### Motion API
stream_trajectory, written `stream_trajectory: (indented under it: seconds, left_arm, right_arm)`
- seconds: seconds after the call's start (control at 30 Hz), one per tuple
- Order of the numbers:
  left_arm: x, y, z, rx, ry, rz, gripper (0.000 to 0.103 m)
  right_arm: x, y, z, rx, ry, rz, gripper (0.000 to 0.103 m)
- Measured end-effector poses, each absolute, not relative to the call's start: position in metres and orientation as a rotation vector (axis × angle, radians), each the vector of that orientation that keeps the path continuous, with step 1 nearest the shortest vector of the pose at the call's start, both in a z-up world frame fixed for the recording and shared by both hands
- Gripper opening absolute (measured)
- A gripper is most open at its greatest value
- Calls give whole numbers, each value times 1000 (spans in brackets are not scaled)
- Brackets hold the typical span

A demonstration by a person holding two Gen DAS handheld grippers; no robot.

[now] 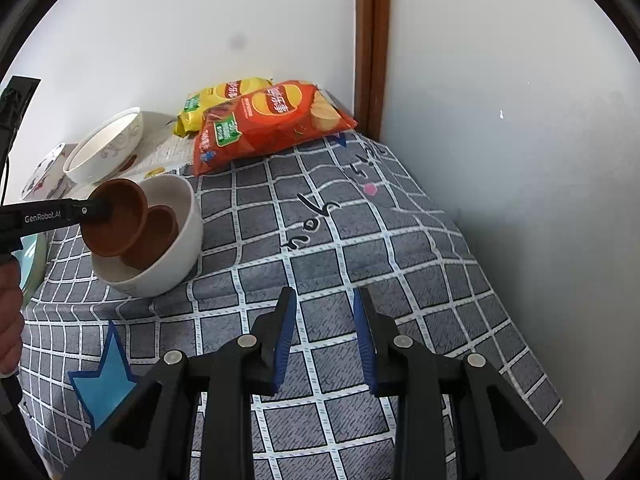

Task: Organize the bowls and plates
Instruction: 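Lower the left tool's brown dish into the white bowl onto the other dish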

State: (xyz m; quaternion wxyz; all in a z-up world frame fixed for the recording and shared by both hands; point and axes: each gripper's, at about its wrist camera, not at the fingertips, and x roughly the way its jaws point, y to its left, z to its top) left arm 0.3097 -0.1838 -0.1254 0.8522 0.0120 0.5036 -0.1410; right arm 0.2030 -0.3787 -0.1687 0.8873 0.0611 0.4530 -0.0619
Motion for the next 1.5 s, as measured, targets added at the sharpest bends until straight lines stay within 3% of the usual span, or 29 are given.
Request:
stream_trajectory:
  seconds: [1.5]
  left_arm:
    - [321, -189, -150, -22, 1103, -333, 9]
  right_arm:
    - [207, -362, -187, 99, 1032, -100, 29]
